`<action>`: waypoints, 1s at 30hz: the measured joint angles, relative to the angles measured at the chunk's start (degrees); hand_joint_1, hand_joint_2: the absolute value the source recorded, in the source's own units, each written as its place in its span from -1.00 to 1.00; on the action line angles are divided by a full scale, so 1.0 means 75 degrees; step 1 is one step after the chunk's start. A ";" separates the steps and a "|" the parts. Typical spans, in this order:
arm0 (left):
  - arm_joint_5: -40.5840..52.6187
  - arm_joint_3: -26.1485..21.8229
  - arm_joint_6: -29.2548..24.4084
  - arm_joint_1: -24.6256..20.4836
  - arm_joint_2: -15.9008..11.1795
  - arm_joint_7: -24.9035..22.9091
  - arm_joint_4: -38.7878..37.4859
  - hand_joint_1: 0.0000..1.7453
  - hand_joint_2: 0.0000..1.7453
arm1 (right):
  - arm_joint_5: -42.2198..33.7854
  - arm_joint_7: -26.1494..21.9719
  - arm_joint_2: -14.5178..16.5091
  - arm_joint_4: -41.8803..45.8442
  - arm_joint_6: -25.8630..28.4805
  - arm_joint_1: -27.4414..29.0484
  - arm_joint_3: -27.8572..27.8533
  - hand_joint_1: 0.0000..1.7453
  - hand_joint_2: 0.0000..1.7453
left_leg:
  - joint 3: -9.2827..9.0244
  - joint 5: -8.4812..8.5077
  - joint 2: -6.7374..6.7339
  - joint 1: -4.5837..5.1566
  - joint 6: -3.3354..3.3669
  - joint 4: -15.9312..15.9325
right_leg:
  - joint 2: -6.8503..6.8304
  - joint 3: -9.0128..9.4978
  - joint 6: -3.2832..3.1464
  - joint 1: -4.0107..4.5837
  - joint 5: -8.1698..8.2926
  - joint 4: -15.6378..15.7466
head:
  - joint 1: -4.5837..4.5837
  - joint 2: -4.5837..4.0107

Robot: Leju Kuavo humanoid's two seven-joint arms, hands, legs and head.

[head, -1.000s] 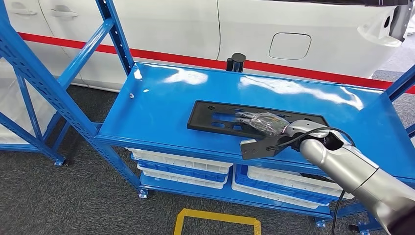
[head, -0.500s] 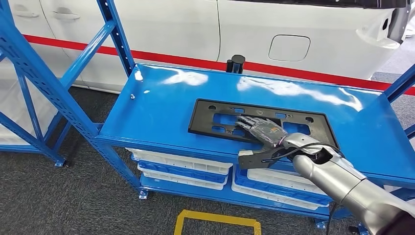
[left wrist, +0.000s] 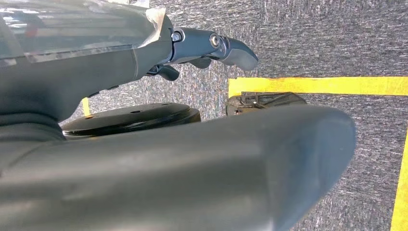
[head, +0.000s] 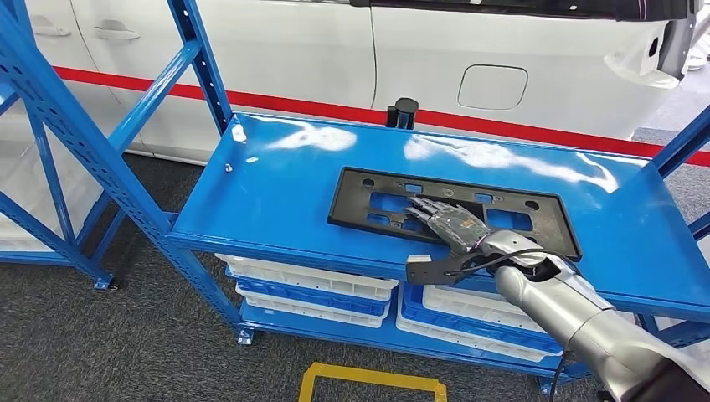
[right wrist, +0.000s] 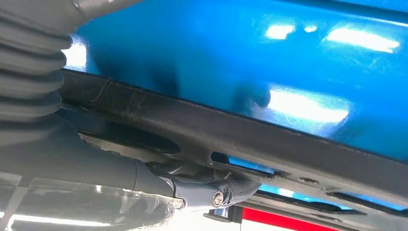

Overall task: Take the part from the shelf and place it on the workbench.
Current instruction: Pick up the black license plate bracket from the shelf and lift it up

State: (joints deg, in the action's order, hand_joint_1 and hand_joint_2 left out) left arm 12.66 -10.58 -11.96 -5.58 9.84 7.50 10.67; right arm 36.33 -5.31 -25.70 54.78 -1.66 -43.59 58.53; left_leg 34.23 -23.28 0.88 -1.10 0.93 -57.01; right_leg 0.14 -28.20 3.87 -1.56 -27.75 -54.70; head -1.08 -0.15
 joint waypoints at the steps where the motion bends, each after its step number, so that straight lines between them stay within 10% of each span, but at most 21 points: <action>1: 0.0000 0.0000 0.0000 0.0000 -0.0002 -0.0002 0.0000 -1.00 -1.00 | 0.0046 -0.0004 0.0020 -0.0027 0.0010 -0.0008 -0.0017 -1.00 1.00 | -0.0008 -0.0001 -0.0001 0.0000 -0.0001 0.0000 | 0.0002 0.0007 -0.0001 0.0000 -0.0001 0.0000 | 0.0001 0.0000; 7: 0.0029 -0.0002 0.0009 0.0000 -0.0009 0.0000 0.0000 -1.00 -1.00 | 0.0350 -0.0130 0.0128 -0.0256 0.0056 -0.0180 -0.0061 -1.00 1.00 | -0.0038 -0.0007 -0.0004 0.0000 -0.0007 0.0002 | 0.0005 0.0035 -0.0010 0.0000 -0.0009 0.0001 | 0.0002 0.0000; 12: 0.0055 -0.0003 -0.0009 -0.0002 -0.0009 -0.0002 0.0000 -1.00 -1.00 | 0.0707 -0.0301 0.0389 -0.0683 0.0347 -0.0384 -0.0015 0.65 1.00 | -0.0069 -0.0020 -0.0035 0.0000 -0.0011 0.0004 | 0.0036 0.0053 -0.0014 0.0004 -0.0011 0.0002 | 0.0003 0.0000; 30: 0.0212 0.0000 -0.0046 -0.0092 -0.0012 -0.0068 0.0020 -1.00 -1.00 | 0.0713 -0.0467 0.0580 -0.1064 0.0622 -0.0459 -0.0006 0.62 1.00 | -0.0163 -0.0061 -0.0115 0.0044 0.0035 0.0006 | 0.0124 0.0113 -0.0014 -0.0022 -0.0022 0.0013 | 0.0003 0.0000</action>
State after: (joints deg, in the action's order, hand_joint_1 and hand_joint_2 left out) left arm 14.25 -10.58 -12.30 -6.27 9.74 6.98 10.82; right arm 41.68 -8.81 -21.35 46.81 3.01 -47.03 58.49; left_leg 33.01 -23.73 0.01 -0.77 1.19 -56.96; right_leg 1.07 -27.35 3.77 -1.73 -27.91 -54.61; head -1.05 -0.15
